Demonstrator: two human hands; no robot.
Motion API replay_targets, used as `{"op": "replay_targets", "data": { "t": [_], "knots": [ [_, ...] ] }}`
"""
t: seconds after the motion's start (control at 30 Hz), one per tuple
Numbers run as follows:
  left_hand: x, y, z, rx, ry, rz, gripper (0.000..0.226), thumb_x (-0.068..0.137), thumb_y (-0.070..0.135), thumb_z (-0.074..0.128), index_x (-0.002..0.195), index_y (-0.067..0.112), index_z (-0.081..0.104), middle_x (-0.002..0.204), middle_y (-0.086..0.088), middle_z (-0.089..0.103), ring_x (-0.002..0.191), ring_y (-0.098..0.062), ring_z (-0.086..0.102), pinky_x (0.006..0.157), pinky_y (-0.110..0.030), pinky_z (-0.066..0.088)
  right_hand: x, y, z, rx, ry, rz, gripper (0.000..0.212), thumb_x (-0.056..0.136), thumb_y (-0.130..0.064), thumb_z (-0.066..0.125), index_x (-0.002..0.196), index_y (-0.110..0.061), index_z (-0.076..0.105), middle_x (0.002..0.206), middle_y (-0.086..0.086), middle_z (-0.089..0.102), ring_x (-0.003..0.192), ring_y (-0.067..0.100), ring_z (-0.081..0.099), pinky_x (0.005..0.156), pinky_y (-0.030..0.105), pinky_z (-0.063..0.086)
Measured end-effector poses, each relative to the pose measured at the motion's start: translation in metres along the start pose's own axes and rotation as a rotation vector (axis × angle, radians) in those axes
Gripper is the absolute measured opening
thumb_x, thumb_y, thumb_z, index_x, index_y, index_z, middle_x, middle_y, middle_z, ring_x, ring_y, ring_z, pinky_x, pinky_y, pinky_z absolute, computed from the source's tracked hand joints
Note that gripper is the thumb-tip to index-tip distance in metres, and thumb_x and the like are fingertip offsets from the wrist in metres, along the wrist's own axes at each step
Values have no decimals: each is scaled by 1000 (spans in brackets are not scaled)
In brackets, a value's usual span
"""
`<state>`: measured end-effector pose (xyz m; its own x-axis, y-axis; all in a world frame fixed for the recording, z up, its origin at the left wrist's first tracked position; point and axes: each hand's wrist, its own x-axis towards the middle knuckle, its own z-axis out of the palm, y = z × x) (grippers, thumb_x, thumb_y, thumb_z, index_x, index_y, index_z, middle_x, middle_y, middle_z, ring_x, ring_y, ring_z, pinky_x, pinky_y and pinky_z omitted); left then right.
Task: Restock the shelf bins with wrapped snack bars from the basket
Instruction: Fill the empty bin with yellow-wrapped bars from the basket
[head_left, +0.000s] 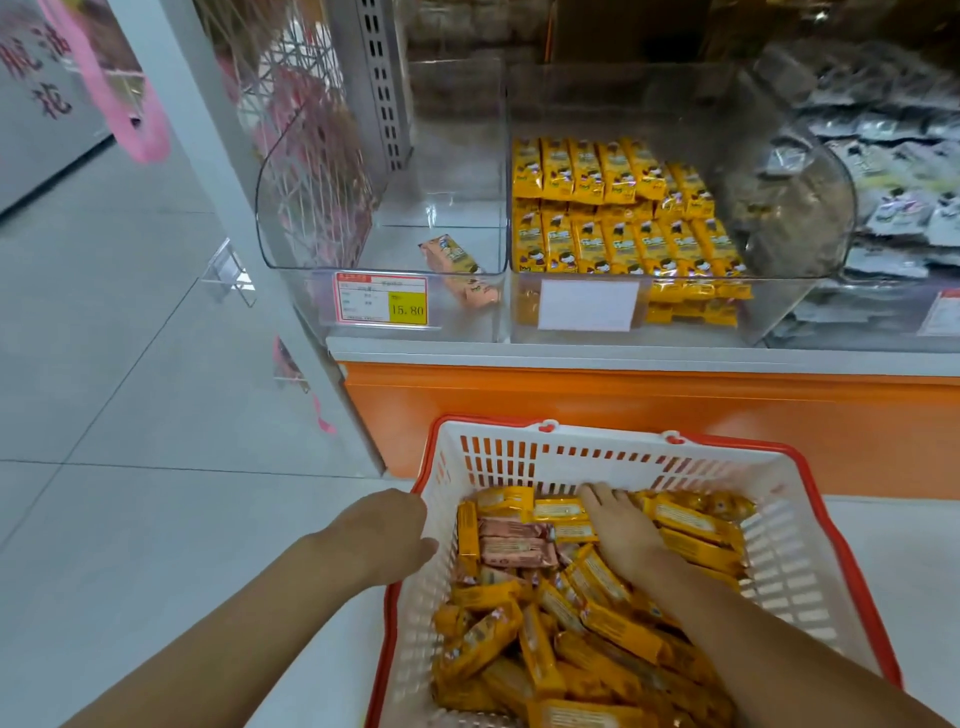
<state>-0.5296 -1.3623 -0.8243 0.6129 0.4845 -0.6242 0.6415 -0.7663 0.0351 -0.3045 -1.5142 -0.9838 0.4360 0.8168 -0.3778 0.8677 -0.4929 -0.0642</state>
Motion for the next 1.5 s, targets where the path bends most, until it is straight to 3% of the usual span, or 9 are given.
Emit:
{"op": "replay_targets", "data": {
  "t": [0.17,0.33,0.43,0.63,0.77,0.9,1.1,1.27,1.5],
  "knots": [
    [1,1,-7,4,-6,32,38,99,37,41,114,4,53,111,-11,61,101,-23,59,73,-25,38,-3,4,1,12,3,2,82,78,11,57,147,-21,25,150,6,33,130,25,43,92,32,49],
    [0,3,-12,-75,-33,45,33,98,36,44,100,6,57,69,2,42,59,-8,42,54,-20,33,-14,1,-20,64,-10,52,66,80,-3,67,134,-21,33,133,5,47,104,21,60,70,28,50],
    [-4,4,-18,-79,-68,12,34,98,40,45,101,7,54,81,2,47,69,-8,46,60,-18,35,-26,1,-34,203,-3,113,65,79,-16,75,131,-21,37,129,3,49,97,20,62,64,26,46],
    [-12,17,-35,-519,-2,158,79,88,32,66,151,21,19,152,-1,32,134,-19,39,103,-26,35,-73,-5,-80,1333,-196,280,75,65,-22,88,127,-12,47,122,3,56,104,20,60,81,30,53],
    [-14,28,-47,-1040,42,329,99,72,31,80,150,32,18,152,2,32,134,-18,40,98,-26,42,-109,-17,-114,2015,-425,107,86,30,-18,100,107,1,67,103,18,70,79,28,71,63,32,59],
    [-21,42,-61,-1456,-27,525,79,70,18,79,139,27,42,136,-4,53,117,-16,58,101,-31,46,-127,-31,-130,2270,-592,-72,72,40,-14,98,103,6,70,95,27,66,60,28,62,50,30,55],
    [-22,58,-76,-1459,96,497,54,60,28,78,111,20,60,103,-2,69,94,-11,67,83,-27,53,-137,-34,-148,2289,-617,-243,66,67,-32,88,121,-2,65,121,28,60,68,20,63,61,24,56],
    [-27,64,-88,-1412,105,512,29,78,18,72,105,20,63,89,5,72,83,-8,70,63,-15,52,-153,-34,-183,2055,-310,-30,46,80,-36,62,110,-2,63,82,16,67,56,18,60,45,21,50],
    [-28,79,-101,-1444,-44,522,55,68,26,71,118,4,64,113,-9,69,108,-22,65,96,-32,50,-154,-21,-195,1920,-276,-68,61,57,-50,87,104,-13,75,101,12,67,78,21,55,65,27,54]
  ]
}}
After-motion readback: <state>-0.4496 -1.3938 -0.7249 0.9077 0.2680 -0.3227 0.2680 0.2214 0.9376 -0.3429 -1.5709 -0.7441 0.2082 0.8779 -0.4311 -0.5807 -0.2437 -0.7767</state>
